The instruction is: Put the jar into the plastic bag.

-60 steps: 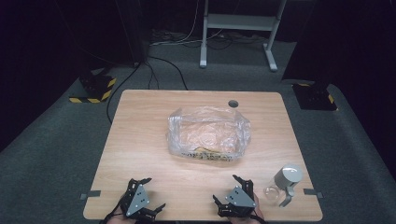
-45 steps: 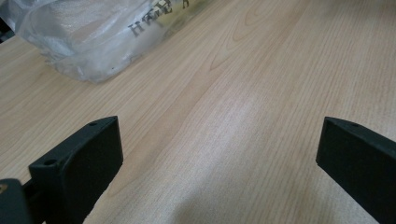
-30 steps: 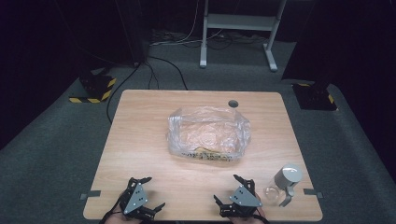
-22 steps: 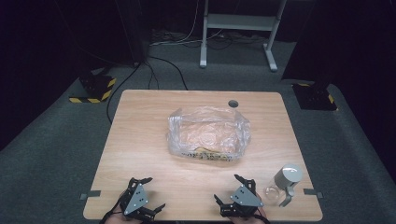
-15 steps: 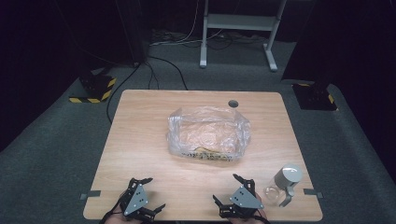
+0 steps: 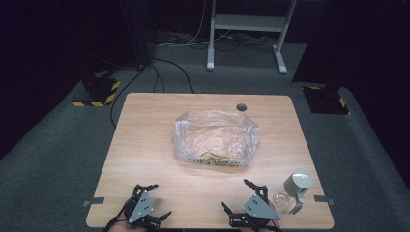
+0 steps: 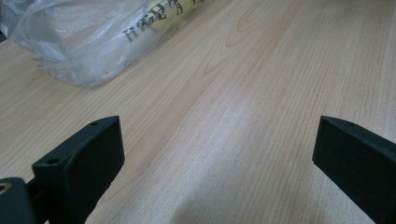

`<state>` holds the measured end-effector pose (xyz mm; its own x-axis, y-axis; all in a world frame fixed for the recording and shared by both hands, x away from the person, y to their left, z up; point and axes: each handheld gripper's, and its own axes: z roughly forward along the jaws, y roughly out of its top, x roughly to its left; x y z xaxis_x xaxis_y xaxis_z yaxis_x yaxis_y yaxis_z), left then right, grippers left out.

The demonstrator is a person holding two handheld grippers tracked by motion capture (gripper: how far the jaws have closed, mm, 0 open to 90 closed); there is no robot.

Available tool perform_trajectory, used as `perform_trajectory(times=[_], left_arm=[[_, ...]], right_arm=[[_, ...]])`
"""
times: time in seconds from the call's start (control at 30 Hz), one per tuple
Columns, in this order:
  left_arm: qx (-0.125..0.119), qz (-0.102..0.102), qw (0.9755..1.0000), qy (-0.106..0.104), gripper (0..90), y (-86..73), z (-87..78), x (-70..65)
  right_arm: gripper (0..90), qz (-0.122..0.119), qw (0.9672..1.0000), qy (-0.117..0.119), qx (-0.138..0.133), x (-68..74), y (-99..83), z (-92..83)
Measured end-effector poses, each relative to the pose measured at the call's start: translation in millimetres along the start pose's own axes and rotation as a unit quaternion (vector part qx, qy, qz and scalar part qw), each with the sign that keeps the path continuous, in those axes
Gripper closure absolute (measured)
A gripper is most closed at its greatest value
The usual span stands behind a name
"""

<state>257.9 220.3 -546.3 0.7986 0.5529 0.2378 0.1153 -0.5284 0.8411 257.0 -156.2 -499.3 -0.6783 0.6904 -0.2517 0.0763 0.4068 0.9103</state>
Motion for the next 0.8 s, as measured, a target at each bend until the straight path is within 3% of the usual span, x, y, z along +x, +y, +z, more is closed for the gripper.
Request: perform_trajectory(times=[0.4, 0.8], left_arm=[[-0.003, -0.004, 1.0, 0.002, 2.7, -0.3, -0.5, 0.5], [-0.003, -0.003, 1.0, 0.0, 2.7, -0.4, -0.8, 0.7]], right_arm=[[1.9, 0.024, 0.9994, 0.0, -0.024, -6.6, 12.3, -17.7], [0.2, 0.028, 0.9987, 0.002, -0.043, -10.5, 24.2, -35.8]])
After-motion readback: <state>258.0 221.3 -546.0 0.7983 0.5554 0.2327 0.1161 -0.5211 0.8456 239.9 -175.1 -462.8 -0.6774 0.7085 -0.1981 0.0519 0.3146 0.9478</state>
